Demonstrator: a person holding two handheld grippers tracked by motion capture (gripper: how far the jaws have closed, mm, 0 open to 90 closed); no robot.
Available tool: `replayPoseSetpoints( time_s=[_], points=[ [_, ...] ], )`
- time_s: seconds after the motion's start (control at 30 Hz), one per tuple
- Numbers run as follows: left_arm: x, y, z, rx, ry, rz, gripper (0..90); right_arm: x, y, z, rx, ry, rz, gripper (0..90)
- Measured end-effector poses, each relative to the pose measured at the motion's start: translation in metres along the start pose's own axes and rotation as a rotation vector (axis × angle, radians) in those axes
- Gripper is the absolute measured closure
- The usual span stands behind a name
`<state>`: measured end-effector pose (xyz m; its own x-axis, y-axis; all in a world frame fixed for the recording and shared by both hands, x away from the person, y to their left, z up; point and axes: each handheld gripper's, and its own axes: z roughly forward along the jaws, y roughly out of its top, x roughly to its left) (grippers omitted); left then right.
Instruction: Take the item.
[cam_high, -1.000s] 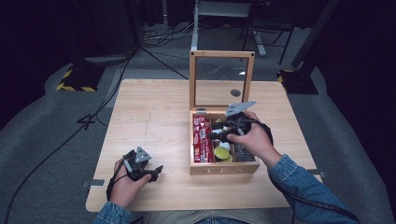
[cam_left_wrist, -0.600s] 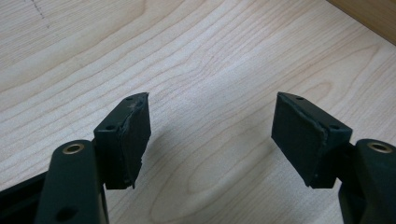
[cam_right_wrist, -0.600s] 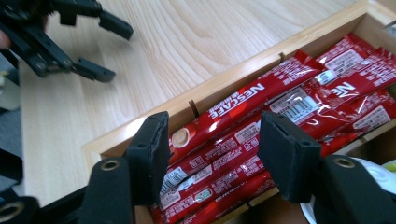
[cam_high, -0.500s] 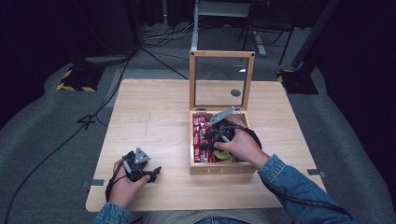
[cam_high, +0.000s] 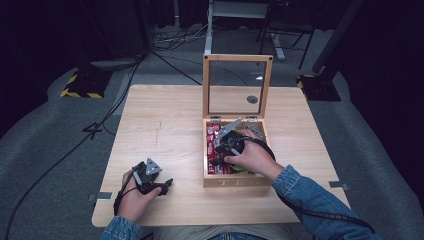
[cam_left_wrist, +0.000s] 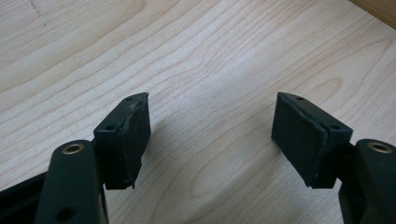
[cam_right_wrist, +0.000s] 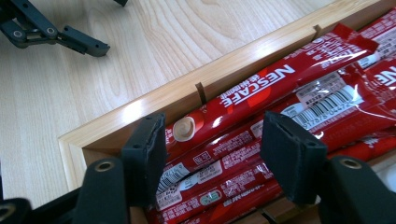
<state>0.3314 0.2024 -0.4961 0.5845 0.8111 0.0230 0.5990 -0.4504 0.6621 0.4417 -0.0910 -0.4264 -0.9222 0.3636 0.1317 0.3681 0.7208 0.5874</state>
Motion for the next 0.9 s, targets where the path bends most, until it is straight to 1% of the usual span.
replayPoseSetpoints(
  time_s=[0.1, 0.13, 0.2, 0.3, 0.33, 0.37, 0.4, 0.47, 0.53, 0.57, 0.6, 0.63, 0.67, 0.7, 0.73, 0.77, 0.8, 0.9],
  points=[
    [-0.0001, 0.0002, 0.0002, 0.0, -0.001, -0.001, 28.7, -0.0014, 0.0016, 0.0021, 0.012, 0.01, -0.006, 40.3],
    [-0.0002, 0.0004, 0.0002, 0.002, -0.003, -0.001, 28.6, -0.0014, 0.0024, 0.0031, 0.015, 0.02, -0.001, 40.3],
    [-0.0001, 0.0005, 0.0001, 0.003, -0.003, 0.002, 28.7, -0.0016, 0.0029, 0.0041, 0.025, 0.024, -0.001, 40.5],
    [-0.0001, 0.0006, 0.0002, 0.003, -0.002, 0.003, 28.6, -0.0021, 0.003, 0.0048, 0.025, 0.03, -0.001, 41.0],
    [-0.0004, 0.0007, 0.0003, 0.002, 0.0, 0.004, 28.6, -0.0024, 0.0029, 0.0055, 0.029, 0.038, -0.01, 43.2],
    [-0.0004, 0.0007, 0.0003, 0.002, 0.0, 0.004, 28.6, -0.0024, 0.0029, 0.0055, 0.029, 0.038, -0.01, 43.2],
    [-0.0006, 0.0008, 0.0003, 0.003, 0.001, 0.006, 28.6, -0.0028, 0.0031, 0.0061, 0.034, 0.041, -0.017, 45.9],
    [-0.0007, 0.0008, 0.0003, 0.003, 0.001, 0.007, 28.6, -0.003, 0.0034, 0.0062, 0.034, 0.044, -0.02, 47.1],
    [-0.0007, 0.0008, 0.0003, 0.003, 0.001, 0.007, 28.5, -0.0032, 0.0038, 0.006, 0.036, 0.039, -0.028, 56.8],
    [-0.0007, 0.0009, 0.0004, 0.003, 0.0, 0.006, 28.5, -0.0033, 0.0038, 0.0058, 0.044, 0.039, -0.026, 59.4],
    [-0.0007, 0.0009, 0.0005, 0.003, 0.001, 0.007, 28.5, -0.0032, 0.0037, 0.0057, 0.057, 0.042, -0.019, 66.6],
    [-0.0007, 0.0009, 0.0005, 0.003, 0.001, 0.007, 28.5, -0.0032, 0.0037, 0.0057, 0.057, 0.042, -0.019, 66.6],
    [-0.0007, 0.0009, 0.0005, 0.003, 0.0, 0.007, 28.5, -0.0033, 0.0036, 0.0054, 0.065, 0.04, -0.02, 69.5],
    [-0.0008, 0.0009, 0.0007, 0.003, -0.002, 0.006, 28.5, -0.0035, 0.0033, 0.0057, 0.066, 0.033, -0.024, 70.5],
    [-0.0007, 0.0009, 0.0007, 0.003, -0.002, 0.005, 28.4, -0.0051, 0.0034, 0.0065, 0.059, 0.048, 0.006, 67.6],
    [-0.0007, 0.0009, 0.0007, 0.002, -0.002, 0.005, 28.4, -0.0051, 0.0034, 0.0065, 0.059, 0.048, 0.006, 67.6],
    [-0.0007, 0.0009, 0.0004, 0.003, 0.001, 0.009, 28.4, -0.0077, 0.0036, 0.0064, 0.035, 0.065, 0.023, 63.5],
    [-0.0007, 0.001, 0.0005, 0.003, 0.001, 0.008, 28.4, -0.0102, 0.004, 0.0062, 0.032, 0.071, 0.032, 61.5]
  ],
)
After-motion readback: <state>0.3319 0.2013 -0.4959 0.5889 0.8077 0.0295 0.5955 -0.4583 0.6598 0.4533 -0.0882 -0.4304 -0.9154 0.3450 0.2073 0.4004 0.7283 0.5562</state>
